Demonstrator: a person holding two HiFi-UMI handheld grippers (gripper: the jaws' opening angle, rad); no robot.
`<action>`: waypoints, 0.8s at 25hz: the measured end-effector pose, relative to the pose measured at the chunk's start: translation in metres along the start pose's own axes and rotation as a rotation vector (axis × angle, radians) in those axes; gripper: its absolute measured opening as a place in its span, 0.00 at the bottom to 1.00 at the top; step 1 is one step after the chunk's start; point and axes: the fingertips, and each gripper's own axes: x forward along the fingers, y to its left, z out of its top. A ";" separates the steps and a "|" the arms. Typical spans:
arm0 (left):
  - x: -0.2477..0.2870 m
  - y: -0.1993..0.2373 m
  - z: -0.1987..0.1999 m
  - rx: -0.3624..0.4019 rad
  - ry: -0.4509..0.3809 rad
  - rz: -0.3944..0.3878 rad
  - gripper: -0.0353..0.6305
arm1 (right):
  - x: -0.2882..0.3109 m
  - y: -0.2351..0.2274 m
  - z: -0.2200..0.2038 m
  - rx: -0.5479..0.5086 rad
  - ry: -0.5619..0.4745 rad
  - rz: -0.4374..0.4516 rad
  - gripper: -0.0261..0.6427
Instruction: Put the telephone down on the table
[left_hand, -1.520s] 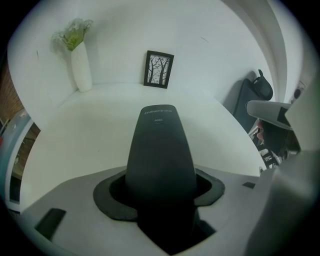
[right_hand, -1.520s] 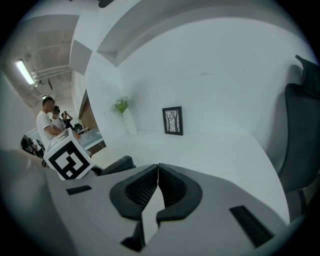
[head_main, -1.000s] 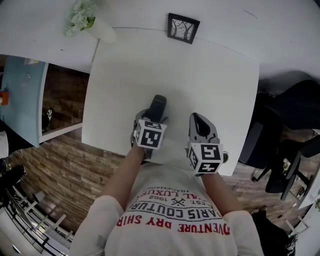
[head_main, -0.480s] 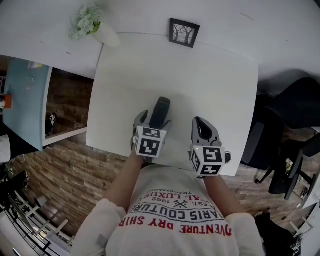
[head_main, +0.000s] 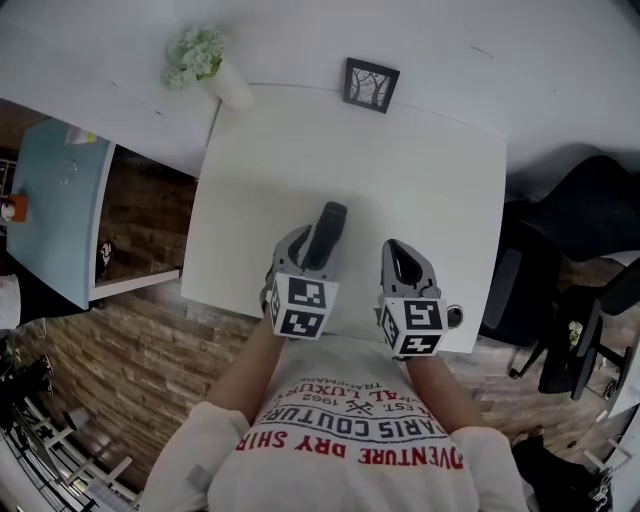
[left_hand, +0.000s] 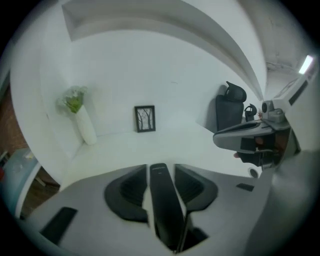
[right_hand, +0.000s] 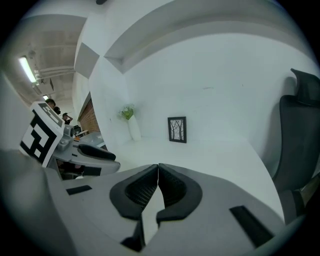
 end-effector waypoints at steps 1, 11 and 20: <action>-0.007 0.005 0.006 0.015 -0.035 0.041 0.22 | -0.003 0.002 0.004 -0.004 -0.010 -0.004 0.08; -0.065 0.020 0.067 -0.079 -0.322 -0.022 0.09 | -0.028 0.014 0.042 -0.041 -0.126 -0.060 0.08; -0.139 0.010 0.141 0.039 -0.707 -0.093 0.09 | -0.070 0.026 0.109 -0.135 -0.334 -0.107 0.08</action>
